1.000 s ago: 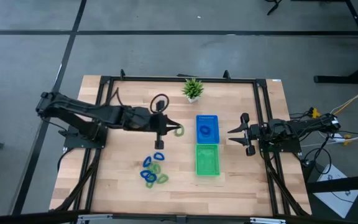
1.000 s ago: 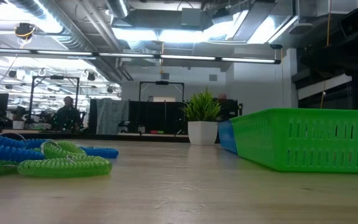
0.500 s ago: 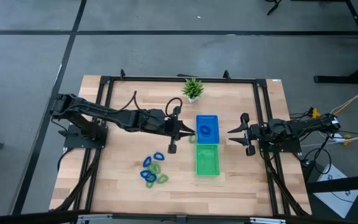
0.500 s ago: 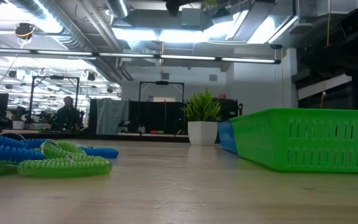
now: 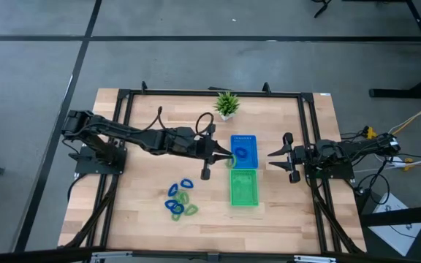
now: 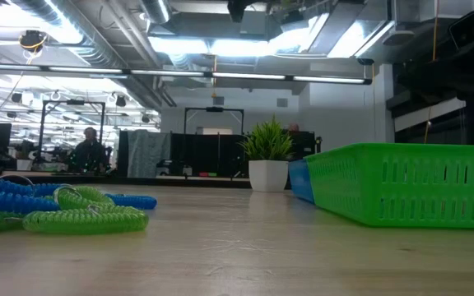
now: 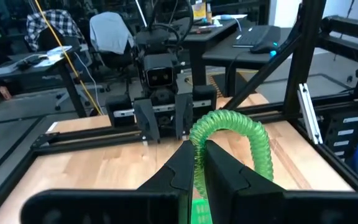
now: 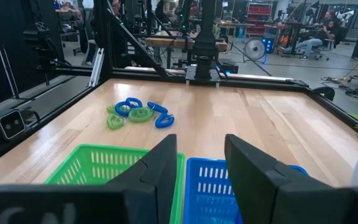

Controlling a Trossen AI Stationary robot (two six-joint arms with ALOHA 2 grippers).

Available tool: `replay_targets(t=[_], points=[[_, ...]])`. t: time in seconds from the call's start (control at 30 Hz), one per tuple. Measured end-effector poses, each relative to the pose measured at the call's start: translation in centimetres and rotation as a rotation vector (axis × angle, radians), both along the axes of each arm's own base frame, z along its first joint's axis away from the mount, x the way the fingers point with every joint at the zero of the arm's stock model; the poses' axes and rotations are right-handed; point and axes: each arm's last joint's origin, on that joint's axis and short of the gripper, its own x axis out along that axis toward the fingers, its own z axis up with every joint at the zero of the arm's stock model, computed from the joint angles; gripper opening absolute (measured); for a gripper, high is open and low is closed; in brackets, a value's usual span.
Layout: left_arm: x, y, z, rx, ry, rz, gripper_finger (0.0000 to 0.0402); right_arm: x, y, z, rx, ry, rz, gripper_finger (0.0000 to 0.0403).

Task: Sort spring keychains
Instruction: Put the green spring keychain into the green bin

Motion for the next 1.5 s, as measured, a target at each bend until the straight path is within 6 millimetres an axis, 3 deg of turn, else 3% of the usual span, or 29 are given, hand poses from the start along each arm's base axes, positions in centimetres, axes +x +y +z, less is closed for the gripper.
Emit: replay_targets(t=[0.27, 0.4, 1.0, 1.5], points=[[0.1, -0.2, -0.2, -0.015, 0.008, -0.005, 0.0019, 0.0, 0.0, 0.0, 0.000, 0.000, 0.000, 0.0136], [1.0, -0.8, -1.8, -0.013, 0.055, -0.023, 0.0019, 0.0, 0.0, 0.0, 0.000, 0.000, 0.000, 0.0136], [9.5, -3.2, -7.3, 0.015, 0.411, -0.060, 0.0019, 0.0, 0.0, 0.0, 0.000, 0.000, 0.002, 0.0136], [11.1, -3.7, -10.6, -0.032, 0.492, -0.082, 0.0019, 0.0, 0.0, 0.0, 0.000, 0.000, 0.000, 0.0136]])
